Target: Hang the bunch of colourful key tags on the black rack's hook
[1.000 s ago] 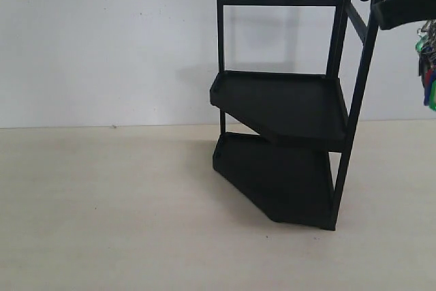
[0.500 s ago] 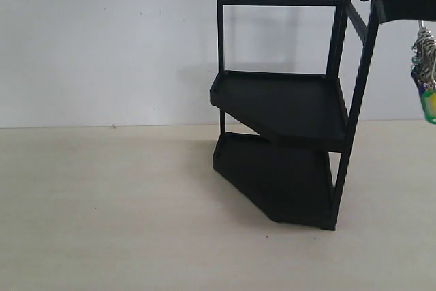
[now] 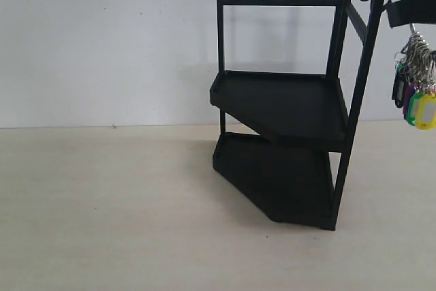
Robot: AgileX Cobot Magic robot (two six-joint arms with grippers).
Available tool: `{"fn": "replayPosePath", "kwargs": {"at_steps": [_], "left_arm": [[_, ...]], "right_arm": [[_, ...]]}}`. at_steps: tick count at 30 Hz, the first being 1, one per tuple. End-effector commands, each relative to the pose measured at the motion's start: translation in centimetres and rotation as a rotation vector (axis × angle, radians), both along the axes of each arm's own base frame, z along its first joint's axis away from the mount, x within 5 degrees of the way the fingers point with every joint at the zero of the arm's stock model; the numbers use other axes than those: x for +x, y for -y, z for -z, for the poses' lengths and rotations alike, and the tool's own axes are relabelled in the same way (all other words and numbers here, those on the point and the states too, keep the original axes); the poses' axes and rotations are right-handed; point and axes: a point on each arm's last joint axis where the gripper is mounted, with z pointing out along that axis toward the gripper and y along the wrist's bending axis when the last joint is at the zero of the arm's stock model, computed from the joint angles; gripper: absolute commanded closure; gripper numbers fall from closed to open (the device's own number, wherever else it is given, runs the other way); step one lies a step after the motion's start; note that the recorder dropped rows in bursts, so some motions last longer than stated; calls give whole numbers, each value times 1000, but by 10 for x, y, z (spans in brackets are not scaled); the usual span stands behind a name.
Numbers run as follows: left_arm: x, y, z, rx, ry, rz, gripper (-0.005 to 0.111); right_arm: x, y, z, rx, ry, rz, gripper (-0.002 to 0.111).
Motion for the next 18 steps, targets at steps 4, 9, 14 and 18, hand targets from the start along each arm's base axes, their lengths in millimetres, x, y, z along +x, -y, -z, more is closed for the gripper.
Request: {"fn": "replayPosePath", "kwargs": {"at_steps": [4, 9, 14, 18], "left_arm": [[0, 0, -2, -17, 19, -5, 102], [0, 0, -2, -17, 19, -5, 102], [0, 0, -2, -17, 19, -5, 102], [0, 0, -2, -17, 19, -5, 102]], "right_arm": [[17, -6, 8, -22, 9, -51, 108], [23, -10, 12, -22, 14, -75, 108], [20, -6, 13, -30, -21, -37, 108], [8, 2, 2, -104, 7, -5, 108]]}}
